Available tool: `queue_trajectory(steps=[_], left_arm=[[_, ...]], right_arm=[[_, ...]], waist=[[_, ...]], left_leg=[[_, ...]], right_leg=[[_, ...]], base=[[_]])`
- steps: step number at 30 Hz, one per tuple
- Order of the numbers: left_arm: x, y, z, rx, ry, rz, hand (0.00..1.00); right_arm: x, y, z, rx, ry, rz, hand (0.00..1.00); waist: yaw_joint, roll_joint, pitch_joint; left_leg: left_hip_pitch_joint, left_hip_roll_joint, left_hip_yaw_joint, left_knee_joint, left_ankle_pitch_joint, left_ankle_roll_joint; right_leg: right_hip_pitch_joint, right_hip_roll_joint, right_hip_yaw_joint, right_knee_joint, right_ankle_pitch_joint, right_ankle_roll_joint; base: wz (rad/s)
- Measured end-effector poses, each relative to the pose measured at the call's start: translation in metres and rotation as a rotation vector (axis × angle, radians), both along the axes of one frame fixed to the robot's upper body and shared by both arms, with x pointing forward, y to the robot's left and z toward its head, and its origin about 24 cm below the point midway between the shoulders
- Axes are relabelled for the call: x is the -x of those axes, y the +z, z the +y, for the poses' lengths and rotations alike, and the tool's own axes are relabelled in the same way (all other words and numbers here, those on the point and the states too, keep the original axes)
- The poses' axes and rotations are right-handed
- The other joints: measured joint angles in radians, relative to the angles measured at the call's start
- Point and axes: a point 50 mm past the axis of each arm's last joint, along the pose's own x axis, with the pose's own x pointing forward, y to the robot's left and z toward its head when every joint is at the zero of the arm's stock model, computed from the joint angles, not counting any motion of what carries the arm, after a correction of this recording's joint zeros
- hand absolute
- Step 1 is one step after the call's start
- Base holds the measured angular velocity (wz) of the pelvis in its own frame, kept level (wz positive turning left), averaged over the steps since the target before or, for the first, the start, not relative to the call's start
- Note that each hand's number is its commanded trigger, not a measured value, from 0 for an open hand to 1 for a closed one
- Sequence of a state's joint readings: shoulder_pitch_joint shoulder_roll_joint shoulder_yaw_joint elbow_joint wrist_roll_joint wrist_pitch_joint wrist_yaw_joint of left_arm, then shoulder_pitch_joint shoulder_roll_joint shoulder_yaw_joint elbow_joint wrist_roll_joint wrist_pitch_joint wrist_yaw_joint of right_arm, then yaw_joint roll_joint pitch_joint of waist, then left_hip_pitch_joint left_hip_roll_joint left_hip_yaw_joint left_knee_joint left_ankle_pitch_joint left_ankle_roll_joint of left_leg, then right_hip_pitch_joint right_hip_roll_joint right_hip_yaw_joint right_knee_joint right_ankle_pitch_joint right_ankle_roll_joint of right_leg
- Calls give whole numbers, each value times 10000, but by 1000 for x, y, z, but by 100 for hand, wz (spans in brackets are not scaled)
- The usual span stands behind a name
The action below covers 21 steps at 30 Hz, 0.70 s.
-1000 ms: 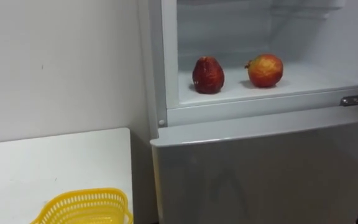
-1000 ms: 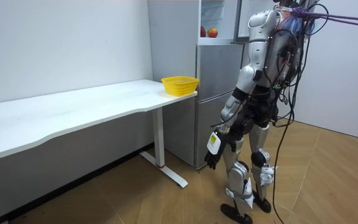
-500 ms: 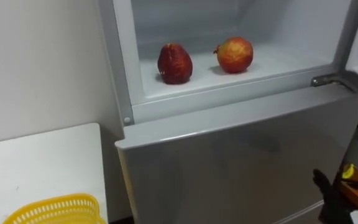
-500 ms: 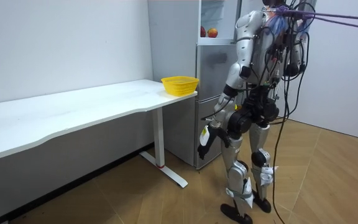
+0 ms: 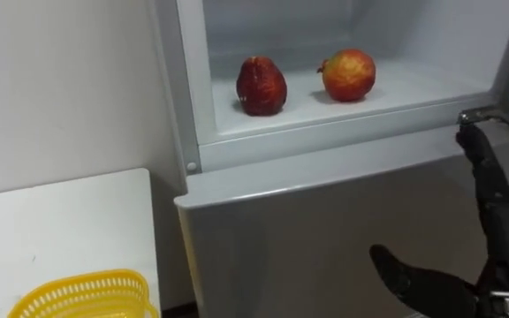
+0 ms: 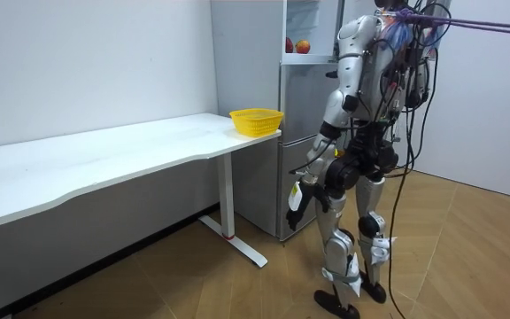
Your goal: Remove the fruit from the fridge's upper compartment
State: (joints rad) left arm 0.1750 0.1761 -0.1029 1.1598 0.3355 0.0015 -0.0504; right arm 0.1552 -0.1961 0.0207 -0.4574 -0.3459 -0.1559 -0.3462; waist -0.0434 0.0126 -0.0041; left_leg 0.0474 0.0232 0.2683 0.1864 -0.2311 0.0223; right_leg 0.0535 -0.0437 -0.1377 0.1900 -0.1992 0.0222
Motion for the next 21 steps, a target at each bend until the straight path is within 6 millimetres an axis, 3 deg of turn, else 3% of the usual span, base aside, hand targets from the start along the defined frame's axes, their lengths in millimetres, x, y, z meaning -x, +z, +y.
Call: queue_trajectory(steps=[5, 15, 21], left_arm=[[-1, 0, 1, -34, -2, 50, 0], [2, 1, 9, -39, -295, 372, 0], [6, 1, 9, 143, -280, 629, 0]], right_arm=[[-3, 20, 4, 276, 115, -1025, 0], [-20, 59, 1, 390, -163, -2984, 0], [-31, 68, -2, -119, 9, -3286, 0]], waist=[[111, -169, 30], [252, -564, 59], [367, -613, 69]], left_leg=[[-16, 1, -4, 22, 14, -22], [2, -16, -361, 130, 23, -37], [43, -31, -657, 186, 37, -50]], right_leg=[[6, 29, -66, -6, 18, -28], [274, -7, -713, -69, 24, -35], [386, -25, -905, -68, 23, -34]], base=[[0], [12], [11]])
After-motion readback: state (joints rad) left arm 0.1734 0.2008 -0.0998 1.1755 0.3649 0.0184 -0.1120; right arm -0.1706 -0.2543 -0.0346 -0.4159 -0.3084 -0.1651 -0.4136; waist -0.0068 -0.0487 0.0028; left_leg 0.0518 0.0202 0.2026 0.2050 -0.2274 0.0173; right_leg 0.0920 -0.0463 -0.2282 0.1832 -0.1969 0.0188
